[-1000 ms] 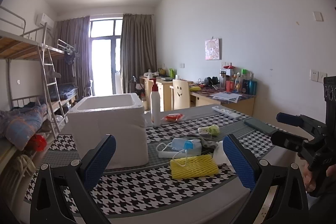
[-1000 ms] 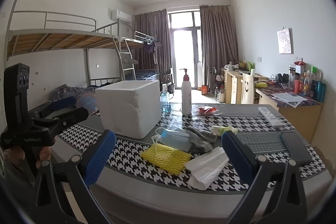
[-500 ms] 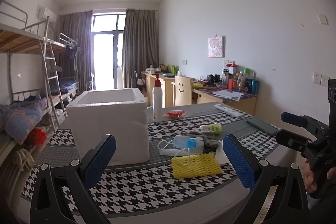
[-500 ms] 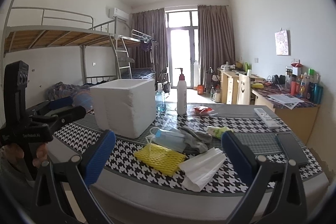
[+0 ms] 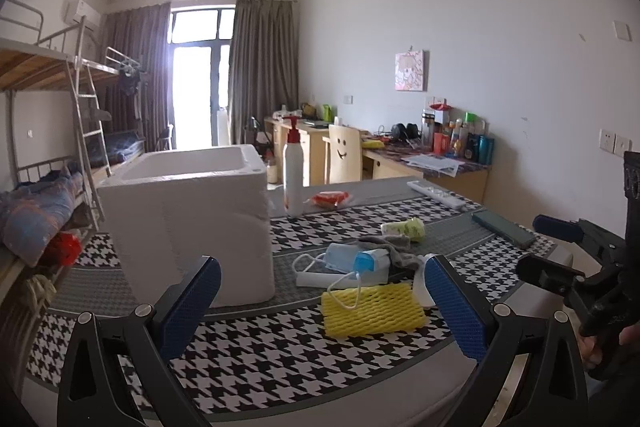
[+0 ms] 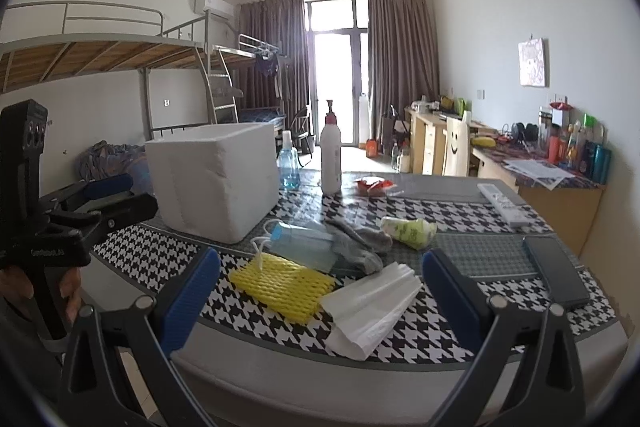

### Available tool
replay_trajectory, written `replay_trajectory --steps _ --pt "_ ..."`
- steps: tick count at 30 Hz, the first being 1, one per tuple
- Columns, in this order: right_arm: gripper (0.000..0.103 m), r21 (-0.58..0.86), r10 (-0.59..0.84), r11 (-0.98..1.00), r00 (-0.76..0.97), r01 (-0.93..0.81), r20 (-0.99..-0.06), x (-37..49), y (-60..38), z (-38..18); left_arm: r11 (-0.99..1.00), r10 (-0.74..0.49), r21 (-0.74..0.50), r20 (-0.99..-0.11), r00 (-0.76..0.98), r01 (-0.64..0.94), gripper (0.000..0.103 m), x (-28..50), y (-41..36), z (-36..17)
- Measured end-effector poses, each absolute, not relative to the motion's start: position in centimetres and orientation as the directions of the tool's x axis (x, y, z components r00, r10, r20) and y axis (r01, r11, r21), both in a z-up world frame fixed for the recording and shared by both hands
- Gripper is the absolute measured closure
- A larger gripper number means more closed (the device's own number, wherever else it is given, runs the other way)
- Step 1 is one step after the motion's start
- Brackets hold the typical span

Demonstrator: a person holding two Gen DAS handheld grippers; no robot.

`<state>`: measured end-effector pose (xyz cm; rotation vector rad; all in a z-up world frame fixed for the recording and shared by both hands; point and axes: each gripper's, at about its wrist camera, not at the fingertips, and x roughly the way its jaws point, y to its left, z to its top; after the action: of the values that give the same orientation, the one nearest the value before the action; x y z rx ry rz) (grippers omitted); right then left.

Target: Organize soft objects

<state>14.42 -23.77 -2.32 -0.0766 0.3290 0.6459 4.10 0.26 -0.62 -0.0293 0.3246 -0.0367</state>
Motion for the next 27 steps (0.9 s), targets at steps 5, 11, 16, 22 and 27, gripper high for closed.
replay_trajectory --steps 5,11,16,22,27 --pt "0.001 0.046 0.577 0.797 0.738 -0.602 -0.351 15.3 -23.8 -3.1 0.999 -0.052 -0.033 -0.361 0.931 0.043 0.001 5.1 -0.1 -1.3" --pt "0.001 0.055 0.559 0.809 0.736 -0.586 -0.383 16.3 -23.9 -4.1 0.997 -0.072 -0.015 -0.426 0.902 0.072 0.001 6.8 -1.1 -2.4" --pt "0.001 0.065 0.543 0.82 0.738 -0.568 -0.4 17.2 -24.2 -4.8 0.997 -0.075 -0.026 -0.478 0.875 0.071 0.001 8.3 -1.3 -3.5" --pt "0.001 0.073 0.522 0.833 0.734 -0.549 -0.435 18.5 -24.4 -5.6 0.994 -0.107 -0.032 -0.516 0.85 0.106 0.001 9.5 -1.9 -4.5" --pt "0.001 0.073 0.518 0.834 0.729 -0.547 -0.447 19.1 -24.3 -5.8 0.992 -0.123 -0.038 -0.564 0.816 0.123 0.001 11.0 -2.3 -5.8"
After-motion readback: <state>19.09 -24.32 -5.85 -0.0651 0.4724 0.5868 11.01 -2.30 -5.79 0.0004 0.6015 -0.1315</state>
